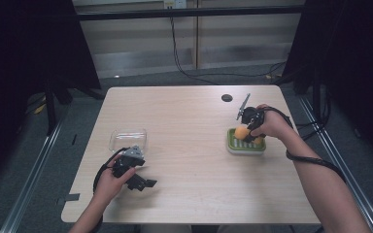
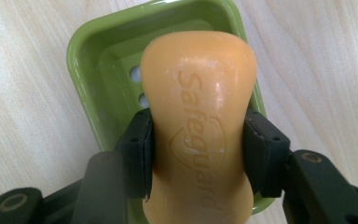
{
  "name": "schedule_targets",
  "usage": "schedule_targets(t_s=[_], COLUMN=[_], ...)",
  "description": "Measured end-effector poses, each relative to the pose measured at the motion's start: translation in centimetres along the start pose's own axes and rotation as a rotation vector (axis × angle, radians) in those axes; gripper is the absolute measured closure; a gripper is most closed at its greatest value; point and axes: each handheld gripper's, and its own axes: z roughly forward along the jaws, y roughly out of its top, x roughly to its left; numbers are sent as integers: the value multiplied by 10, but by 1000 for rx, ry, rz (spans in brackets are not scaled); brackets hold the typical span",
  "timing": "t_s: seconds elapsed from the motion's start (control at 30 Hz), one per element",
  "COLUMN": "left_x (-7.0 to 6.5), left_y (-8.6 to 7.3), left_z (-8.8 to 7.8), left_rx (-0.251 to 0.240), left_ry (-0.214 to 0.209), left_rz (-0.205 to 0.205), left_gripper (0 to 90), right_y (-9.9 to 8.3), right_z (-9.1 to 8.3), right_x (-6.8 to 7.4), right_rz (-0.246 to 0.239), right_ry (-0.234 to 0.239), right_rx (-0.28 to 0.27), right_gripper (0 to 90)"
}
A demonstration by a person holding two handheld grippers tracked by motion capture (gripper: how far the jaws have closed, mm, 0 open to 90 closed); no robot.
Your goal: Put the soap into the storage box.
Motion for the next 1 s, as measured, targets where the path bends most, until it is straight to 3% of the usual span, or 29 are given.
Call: schedule_targets(t_s=[0.23,0.33,0.37,1.0], left_x=[0,0,0,0], left_y=[0,0,0,0], left_z=[0,0,0,0], left_rx=[5,3,2,1], left_ry=[0,1,3,1], left_rz=[-2,-2,2,-2], left_gripper=[17,16,16,16], right_y=[2,2,2,3], right_z=[4,5,6,13], right_x=[2,4,3,5], right_rz=[-15,0,-18,-46], right_ry=[14,15,12,31], right_rx=[-1,4,1,10], right_gripper=[500,500,500,499])
